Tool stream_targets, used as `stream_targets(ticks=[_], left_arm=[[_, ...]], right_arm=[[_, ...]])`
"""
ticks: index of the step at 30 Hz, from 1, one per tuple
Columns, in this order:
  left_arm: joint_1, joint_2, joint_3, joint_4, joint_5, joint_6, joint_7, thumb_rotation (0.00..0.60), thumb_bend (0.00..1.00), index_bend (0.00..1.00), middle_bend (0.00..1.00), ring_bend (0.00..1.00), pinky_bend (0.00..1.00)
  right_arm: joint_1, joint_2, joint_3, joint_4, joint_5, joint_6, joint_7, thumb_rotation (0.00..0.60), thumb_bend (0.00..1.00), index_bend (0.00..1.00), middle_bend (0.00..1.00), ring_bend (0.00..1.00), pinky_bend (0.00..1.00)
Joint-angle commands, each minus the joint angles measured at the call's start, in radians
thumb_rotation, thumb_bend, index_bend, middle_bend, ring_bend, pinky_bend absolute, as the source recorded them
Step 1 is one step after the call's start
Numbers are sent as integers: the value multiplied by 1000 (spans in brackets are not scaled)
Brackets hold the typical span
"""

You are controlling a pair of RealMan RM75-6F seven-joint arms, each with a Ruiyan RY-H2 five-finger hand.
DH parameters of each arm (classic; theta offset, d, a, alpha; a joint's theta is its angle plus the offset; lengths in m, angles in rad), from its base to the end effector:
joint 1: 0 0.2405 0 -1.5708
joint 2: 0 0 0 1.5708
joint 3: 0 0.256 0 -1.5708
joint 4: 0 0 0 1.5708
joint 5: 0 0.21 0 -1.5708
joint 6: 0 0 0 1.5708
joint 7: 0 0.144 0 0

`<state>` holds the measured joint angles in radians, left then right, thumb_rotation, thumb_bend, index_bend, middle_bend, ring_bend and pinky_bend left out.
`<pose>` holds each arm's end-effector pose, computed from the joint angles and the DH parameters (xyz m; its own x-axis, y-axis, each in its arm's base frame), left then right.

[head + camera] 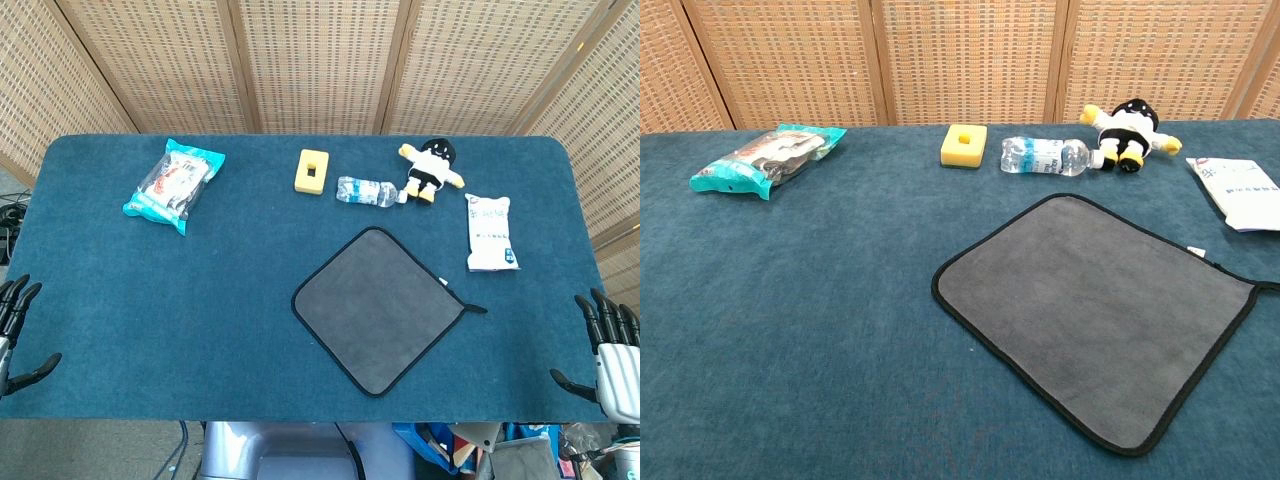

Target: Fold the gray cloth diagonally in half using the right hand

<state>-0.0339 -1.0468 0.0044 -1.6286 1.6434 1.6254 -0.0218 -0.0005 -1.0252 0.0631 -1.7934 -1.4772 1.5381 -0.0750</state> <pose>-0.2985 0.1527 0.1828 0.4240 -0.0629 0.9035 0.8976 -0.1038 -0.4284 -0.2949 -0.1563 0.1821 0.3845 0.0227 0.9229 -0.9207 0.0818 0.3816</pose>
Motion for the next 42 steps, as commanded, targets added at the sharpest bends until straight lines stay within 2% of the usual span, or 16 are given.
stream_targets(ticks=[1, 8, 11, 16, 18, 23, 27, 30, 33, 42], left_arm=[[-1, -4, 1, 3, -2, -6, 6, 600, 215, 0, 0, 0, 0], [-6, -11, -4, 0, -9, -17, 22, 600, 216, 0, 0, 0, 0], [-8, -14, -11, -2, -18, -18, 27, 600, 216, 0, 0, 0, 0], [-19, -17, -26, -9, -42, -36, 39, 600, 216, 0, 0, 0, 0], [-22, -19, -33, -12, -53, -41, 49, 600, 216, 0, 0, 0, 0], [-34, -26, -43, -17, -74, -65, 68, 600, 216, 0, 0, 0, 0], [-48, -25, -55, -30, -99, -89, 78, 600, 216, 0, 0, 0, 0], [-58, -22, -62, -38, -113, -107, 83, 600, 216, 0, 0, 0, 0], [-68, -21, -67, -39, -130, -127, 83, 600, 215, 0, 0, 0, 0], [-97, -21, -81, -29, -173, -184, 83, 600, 215, 0, 0, 0, 0]], right_arm=[[3, 1, 0, -3, 1, -5, -1, 600, 55, 0, 0, 0, 0], [10, -1, 3, 0, 11, -20, -2, 600, 92, 0, 0, 0, 0], [40, -2, 16, 0, 20, -62, 4, 600, 107, 7, 0, 0, 0], [177, 37, 82, -12, 103, -267, 32, 600, 148, 96, 0, 0, 0], [250, 18, 135, 20, 165, -336, 1, 600, 177, 136, 0, 0, 0], [392, -54, 220, 89, 316, -483, -55, 600, 205, 218, 0, 0, 0], [510, -86, 269, 110, 527, -648, -90, 600, 207, 254, 0, 0, 0], [596, -115, 270, 139, 673, -703, -179, 600, 210, 290, 0, 0, 0], [666, -155, 252, 157, 816, -712, -270, 600, 252, 307, 0, 0, 0], [830, -333, 201, 237, 1125, -615, -478, 600, 372, 338, 0, 0, 0]])
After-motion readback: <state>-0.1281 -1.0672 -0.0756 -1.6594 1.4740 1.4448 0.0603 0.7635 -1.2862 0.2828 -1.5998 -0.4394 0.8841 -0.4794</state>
